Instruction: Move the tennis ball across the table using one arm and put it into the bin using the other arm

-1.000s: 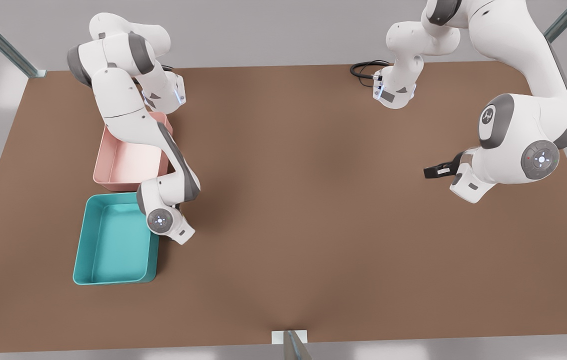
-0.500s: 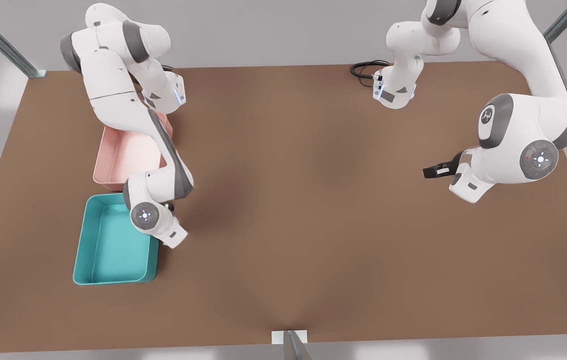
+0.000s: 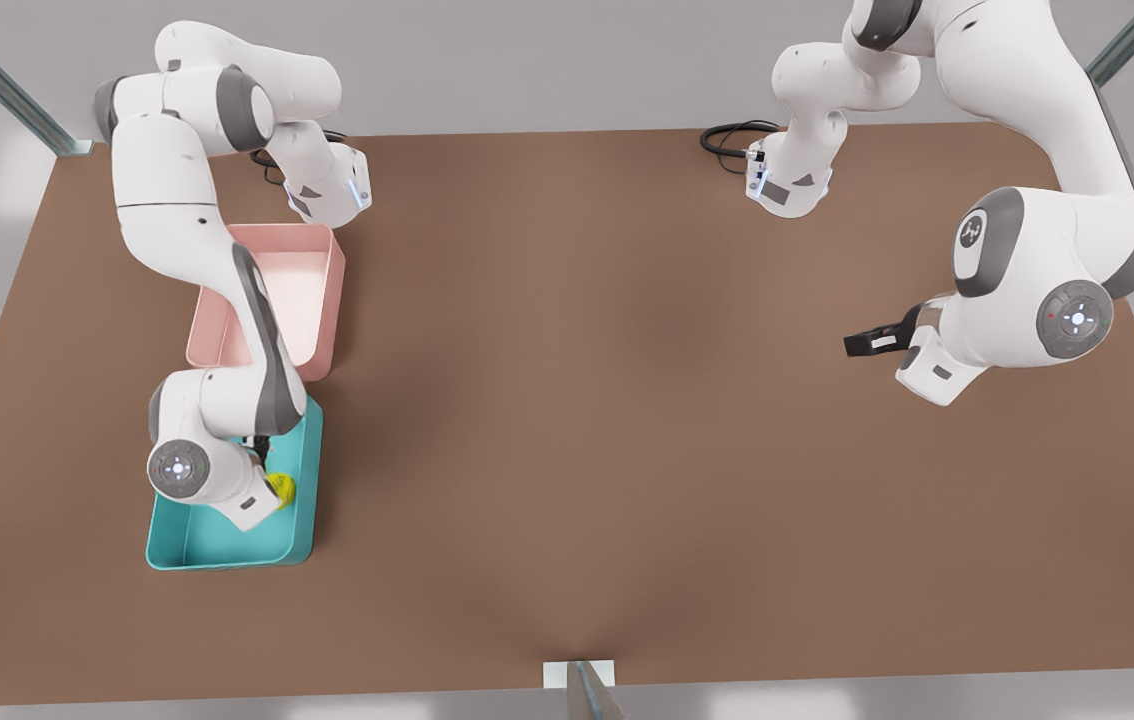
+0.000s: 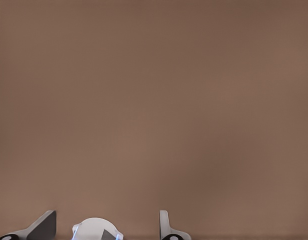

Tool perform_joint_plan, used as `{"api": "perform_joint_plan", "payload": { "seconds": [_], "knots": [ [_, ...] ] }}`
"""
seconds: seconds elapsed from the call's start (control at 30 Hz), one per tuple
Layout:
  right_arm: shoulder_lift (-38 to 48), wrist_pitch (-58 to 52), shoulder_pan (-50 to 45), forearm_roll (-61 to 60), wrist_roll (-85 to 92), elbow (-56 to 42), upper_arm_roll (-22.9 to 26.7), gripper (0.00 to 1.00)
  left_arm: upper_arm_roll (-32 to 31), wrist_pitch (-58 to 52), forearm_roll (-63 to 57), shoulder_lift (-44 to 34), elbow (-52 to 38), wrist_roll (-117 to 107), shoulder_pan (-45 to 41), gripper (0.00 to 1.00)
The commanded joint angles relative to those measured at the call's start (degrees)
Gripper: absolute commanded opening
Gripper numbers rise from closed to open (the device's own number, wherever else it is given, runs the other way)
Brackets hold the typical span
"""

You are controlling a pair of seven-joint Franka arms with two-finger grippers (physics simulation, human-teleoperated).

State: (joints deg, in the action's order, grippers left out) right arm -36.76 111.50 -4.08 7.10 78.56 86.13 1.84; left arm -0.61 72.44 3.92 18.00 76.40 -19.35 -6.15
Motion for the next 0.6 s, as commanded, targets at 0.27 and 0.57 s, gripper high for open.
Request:
{"api": "perform_joint_plan", "payload": {
  "seconds": [0.27, 0.57],
  "knots": [
    [10.65, -36.52, 1.18, -3.67, -89.9, -24.78, 0.62, 1.0, -0.01, -0.11, -0.05, -0.07, -0.02, -0.07, 0.0, 1.0],
    [27.27, -36.53, 2.23, -5.86, -90.07, -10.01, 0.27, 1.0, -0.01, -0.11, 0.04, -0.07, -0.02, -0.16, -0.09, 1.0]
  ]
}}
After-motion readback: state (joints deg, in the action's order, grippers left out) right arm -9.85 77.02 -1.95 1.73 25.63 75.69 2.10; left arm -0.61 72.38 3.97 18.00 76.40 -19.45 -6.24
